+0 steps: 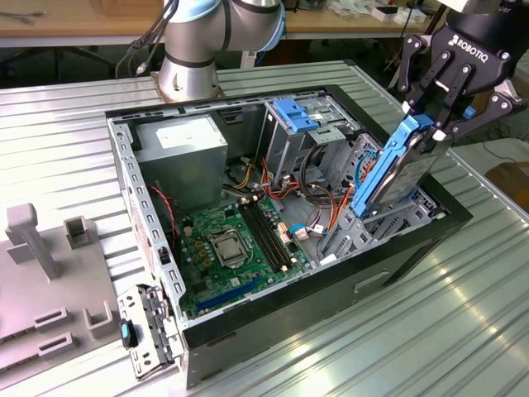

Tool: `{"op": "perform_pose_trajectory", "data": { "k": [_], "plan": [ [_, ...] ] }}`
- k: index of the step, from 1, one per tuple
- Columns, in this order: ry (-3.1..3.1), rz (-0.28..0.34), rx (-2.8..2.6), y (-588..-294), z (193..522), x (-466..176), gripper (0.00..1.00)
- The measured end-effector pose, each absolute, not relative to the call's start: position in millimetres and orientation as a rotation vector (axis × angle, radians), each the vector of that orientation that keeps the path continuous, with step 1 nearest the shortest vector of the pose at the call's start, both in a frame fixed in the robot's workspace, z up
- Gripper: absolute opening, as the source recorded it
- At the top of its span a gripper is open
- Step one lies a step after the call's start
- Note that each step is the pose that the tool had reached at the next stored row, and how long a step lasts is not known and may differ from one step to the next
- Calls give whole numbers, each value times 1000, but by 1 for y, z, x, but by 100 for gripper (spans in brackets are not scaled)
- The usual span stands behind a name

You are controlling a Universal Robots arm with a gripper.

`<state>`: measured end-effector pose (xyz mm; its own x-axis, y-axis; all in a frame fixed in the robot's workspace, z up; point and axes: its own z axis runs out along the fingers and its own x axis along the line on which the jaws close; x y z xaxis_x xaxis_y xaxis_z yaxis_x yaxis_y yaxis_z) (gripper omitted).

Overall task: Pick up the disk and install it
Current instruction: 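Insert the disk into the insertion slot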

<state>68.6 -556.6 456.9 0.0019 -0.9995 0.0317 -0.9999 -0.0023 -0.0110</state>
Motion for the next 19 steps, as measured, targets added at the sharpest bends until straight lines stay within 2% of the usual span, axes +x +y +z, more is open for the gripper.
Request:
{"op": "perform_pose_trajectory", "data": {
  "k": [19],
  "plan": [
    [-2209,35,2225,-557,447,68,37]
  ]
}}
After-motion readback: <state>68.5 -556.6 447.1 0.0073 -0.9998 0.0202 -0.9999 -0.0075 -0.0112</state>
